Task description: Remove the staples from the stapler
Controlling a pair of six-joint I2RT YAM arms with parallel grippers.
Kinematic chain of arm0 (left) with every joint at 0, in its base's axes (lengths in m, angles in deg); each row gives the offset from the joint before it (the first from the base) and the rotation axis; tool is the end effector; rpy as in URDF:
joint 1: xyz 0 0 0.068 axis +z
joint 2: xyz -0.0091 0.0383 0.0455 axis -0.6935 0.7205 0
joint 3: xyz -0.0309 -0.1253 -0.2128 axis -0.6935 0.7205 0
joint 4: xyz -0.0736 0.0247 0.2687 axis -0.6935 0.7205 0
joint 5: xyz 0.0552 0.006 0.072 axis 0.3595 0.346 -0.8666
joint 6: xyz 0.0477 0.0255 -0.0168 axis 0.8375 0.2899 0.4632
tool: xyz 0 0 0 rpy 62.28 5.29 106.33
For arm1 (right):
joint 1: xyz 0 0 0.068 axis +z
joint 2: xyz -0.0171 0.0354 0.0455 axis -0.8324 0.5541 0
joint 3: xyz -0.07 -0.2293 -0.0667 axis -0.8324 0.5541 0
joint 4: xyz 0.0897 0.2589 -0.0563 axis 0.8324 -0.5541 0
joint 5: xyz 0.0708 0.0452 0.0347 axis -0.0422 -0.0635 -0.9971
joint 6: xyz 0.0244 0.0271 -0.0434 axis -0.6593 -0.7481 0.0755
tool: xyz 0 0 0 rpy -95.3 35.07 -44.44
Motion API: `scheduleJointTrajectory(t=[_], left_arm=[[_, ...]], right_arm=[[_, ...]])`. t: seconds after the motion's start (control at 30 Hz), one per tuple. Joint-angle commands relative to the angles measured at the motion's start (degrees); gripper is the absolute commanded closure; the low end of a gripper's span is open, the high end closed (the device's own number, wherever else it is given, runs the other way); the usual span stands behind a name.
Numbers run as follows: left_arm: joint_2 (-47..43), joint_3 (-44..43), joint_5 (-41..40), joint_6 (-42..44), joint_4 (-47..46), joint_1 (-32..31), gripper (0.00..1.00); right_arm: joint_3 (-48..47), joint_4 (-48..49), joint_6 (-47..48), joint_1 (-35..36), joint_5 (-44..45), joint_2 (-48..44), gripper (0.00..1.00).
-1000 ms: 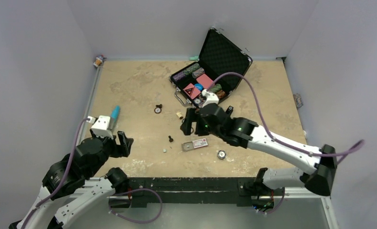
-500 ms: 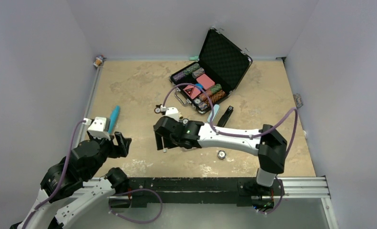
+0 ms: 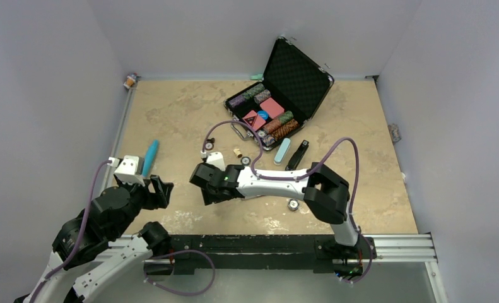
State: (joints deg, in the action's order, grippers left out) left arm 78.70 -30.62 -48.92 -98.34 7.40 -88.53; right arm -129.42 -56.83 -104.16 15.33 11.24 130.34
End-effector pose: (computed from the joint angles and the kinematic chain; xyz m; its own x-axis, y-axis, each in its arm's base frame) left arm 0.0585 -0.0325 0.3379 -0.4231 -0.1386 -0.8954 0.1619 0.9608 -0.2252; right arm 0.1487 0.4081 0.1726 -0.8294 -0.2023 -0.5207 -0.3346 0.9263 0.1731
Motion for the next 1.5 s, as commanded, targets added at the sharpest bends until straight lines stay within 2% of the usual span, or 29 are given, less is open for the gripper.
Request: scheduleJointTrajectory(t=[0.0, 0.27, 0.53, 1.1, 1.47], left_arm=[[-0.5, 0.2, -0.5, -0.2, -1.7, 0.3, 0.25], [-0.5, 0.4, -0.2, -0.2, -1.8, 0.3, 0.25], [-0.6, 0.4, -0.2, -0.1, -1.9, 0.3, 0.25], [-0.9, 0.4, -0.2, -0.1, -1.8, 0.3, 0.25], [-1.0, 0.5, -0.3, -0.1, -1.9, 0.3, 0.25]], right_arm=[[-3.5, -0.8, -0.7, 0.3, 1.5, 1.6, 0.42], [-4.9, -1.0, -0.5, 0.4, 1.2, 5.5, 0.45], [-4.9, -0.9, -0.6, 0.3, 1.5, 6.7, 0.51], [-7.0, -2.0, -0.4, -0.1, 3.1, 9.5, 0.56], [-6.1, -2.4, -0.5, -0.2, 3.2, 10.0, 0.63]])
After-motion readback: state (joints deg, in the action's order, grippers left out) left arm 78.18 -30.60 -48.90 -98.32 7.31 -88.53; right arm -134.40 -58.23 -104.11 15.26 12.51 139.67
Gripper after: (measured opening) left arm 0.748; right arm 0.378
